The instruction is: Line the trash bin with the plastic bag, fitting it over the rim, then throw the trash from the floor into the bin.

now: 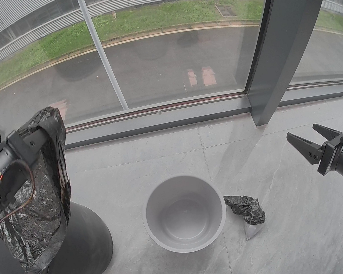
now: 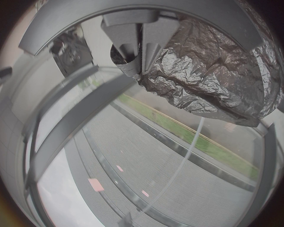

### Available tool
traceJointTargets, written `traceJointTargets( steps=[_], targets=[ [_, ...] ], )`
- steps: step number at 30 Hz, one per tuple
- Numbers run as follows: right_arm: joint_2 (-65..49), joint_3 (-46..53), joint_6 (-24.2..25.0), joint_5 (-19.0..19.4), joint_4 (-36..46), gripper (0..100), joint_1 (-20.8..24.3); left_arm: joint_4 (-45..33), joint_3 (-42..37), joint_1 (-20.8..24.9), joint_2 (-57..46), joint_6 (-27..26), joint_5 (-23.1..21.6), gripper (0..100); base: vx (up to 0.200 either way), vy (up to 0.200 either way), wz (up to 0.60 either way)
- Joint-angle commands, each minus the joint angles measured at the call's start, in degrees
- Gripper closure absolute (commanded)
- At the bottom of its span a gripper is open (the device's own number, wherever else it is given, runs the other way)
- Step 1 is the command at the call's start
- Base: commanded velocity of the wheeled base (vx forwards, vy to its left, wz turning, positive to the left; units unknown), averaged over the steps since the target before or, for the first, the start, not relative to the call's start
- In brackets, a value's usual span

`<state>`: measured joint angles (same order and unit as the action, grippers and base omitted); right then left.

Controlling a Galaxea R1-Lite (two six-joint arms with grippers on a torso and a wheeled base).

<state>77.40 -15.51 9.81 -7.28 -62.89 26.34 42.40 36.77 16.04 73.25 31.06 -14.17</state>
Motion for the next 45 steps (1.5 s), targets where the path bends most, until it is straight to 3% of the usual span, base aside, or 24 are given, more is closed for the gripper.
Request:
traceJointTargets(
  steps=[1,10,13,22,32,36,39,45],
  targets=[
    [1.5,0.7,0.1,-1.1,-1.0,0,4.0,4.2,11.0,12.7,11.1,2.7,14.6,100,0.0,0.0,0.0],
    [10.2,-0.7,-1.5,-3.1,-7.7,0,9.8,-1.4,20.6,22.1,16.0,3.6,15.6,100,0.0,0.0,0.0],
    [14.8,-4.3,-4.9,-7.8,-8.7,0,13.7,-5.0,24.4,24.9,16.7,5.5,15.5,100,0.0,0.0,0.0],
    [16.7,-12.8,-10.9,-13.3,-8.4,0,17.2,-10.6,27.9,26.0,16.0,6.2,15.0,100,0.0,0.0,0.0],
    [20.8,-16.2,-14.2,-13.7,-7.8,0,20.2,-14.3,29.9,29.7,14.5,7.5,15.1,100,0.0,0.0,0.0],
    [23.1,-17.1,-14.8,-13.8,-7.9,0,21.6,-14.5,29.9,29.9,14.3,7.6,15.1,100,0.0,0.0,0.0],
    [25.2,-17.5,-18.2,-15.0,-8.6,0,22.9,-14.6,30.0,29.8,14.2,7.5,15.1,100,0.0,0.0,0.0],
    [26.3,-17.9,-18.4,-15.1,-8.5,0,25.2,-14.6,30.0,29.6,13.9,7.5,15.1,100,0.0,0.0,0.0]
  ],
)
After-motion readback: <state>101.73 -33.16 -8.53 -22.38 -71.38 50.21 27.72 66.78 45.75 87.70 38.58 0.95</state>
